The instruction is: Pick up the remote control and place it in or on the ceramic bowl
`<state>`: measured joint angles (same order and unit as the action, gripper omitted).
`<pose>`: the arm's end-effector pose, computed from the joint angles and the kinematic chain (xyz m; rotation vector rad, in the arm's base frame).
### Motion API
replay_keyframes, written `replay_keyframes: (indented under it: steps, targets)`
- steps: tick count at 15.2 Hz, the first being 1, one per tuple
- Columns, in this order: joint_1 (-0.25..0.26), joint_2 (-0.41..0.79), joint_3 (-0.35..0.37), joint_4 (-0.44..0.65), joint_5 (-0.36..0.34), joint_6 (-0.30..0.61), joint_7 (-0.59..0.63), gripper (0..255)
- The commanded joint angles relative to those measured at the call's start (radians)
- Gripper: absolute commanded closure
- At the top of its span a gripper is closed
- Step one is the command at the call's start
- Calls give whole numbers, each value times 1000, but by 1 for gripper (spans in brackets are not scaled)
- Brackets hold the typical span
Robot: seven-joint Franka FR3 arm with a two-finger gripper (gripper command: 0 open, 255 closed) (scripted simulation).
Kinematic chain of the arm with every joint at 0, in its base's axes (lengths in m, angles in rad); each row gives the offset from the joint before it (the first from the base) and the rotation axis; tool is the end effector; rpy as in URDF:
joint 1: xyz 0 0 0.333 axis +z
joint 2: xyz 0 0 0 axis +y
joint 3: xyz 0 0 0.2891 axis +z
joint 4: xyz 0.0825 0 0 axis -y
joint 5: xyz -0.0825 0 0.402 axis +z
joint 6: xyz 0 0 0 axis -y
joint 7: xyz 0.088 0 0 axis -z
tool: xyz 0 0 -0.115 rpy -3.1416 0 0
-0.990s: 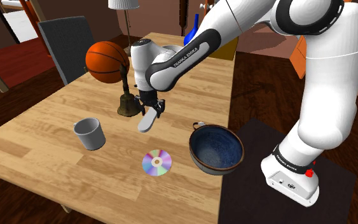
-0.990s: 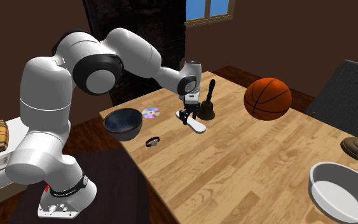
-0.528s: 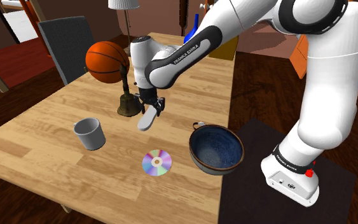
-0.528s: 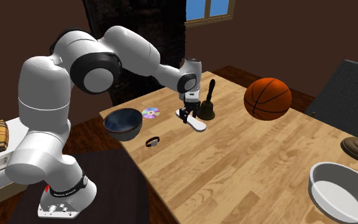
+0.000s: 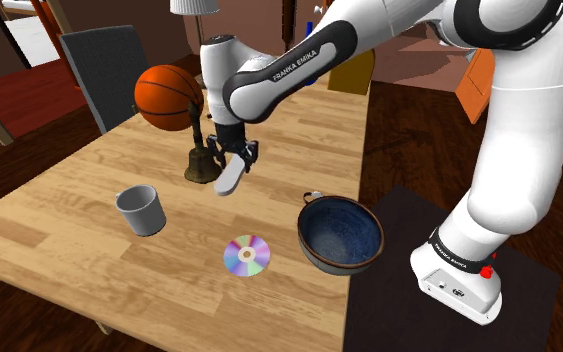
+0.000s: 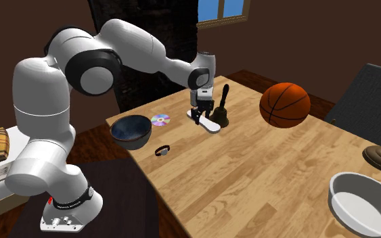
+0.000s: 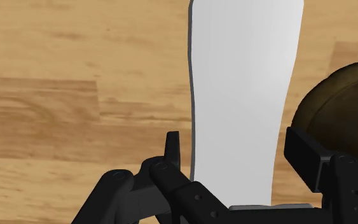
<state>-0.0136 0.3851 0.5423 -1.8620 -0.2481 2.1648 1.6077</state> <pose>0.5577 0.2976 0.2926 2.7639 -1.4527 -0.0016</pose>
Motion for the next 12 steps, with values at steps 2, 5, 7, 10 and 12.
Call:
replay_keyframes:
  steps: [2, 5, 7, 10, 12]
  targets:
    - [-9, -26, 8, 7, 17, -29, -13, 255]
    - [-13, -46, 14, 23, 31, -62, -22, 255]
    - [-16, -58, 18, 35, 40, -85, -28, 255]
    - [-19, -75, 23, 55, 52, -119, -36, 255]
    - [-21, -86, 26, 70, 60, -142, -41, 255]
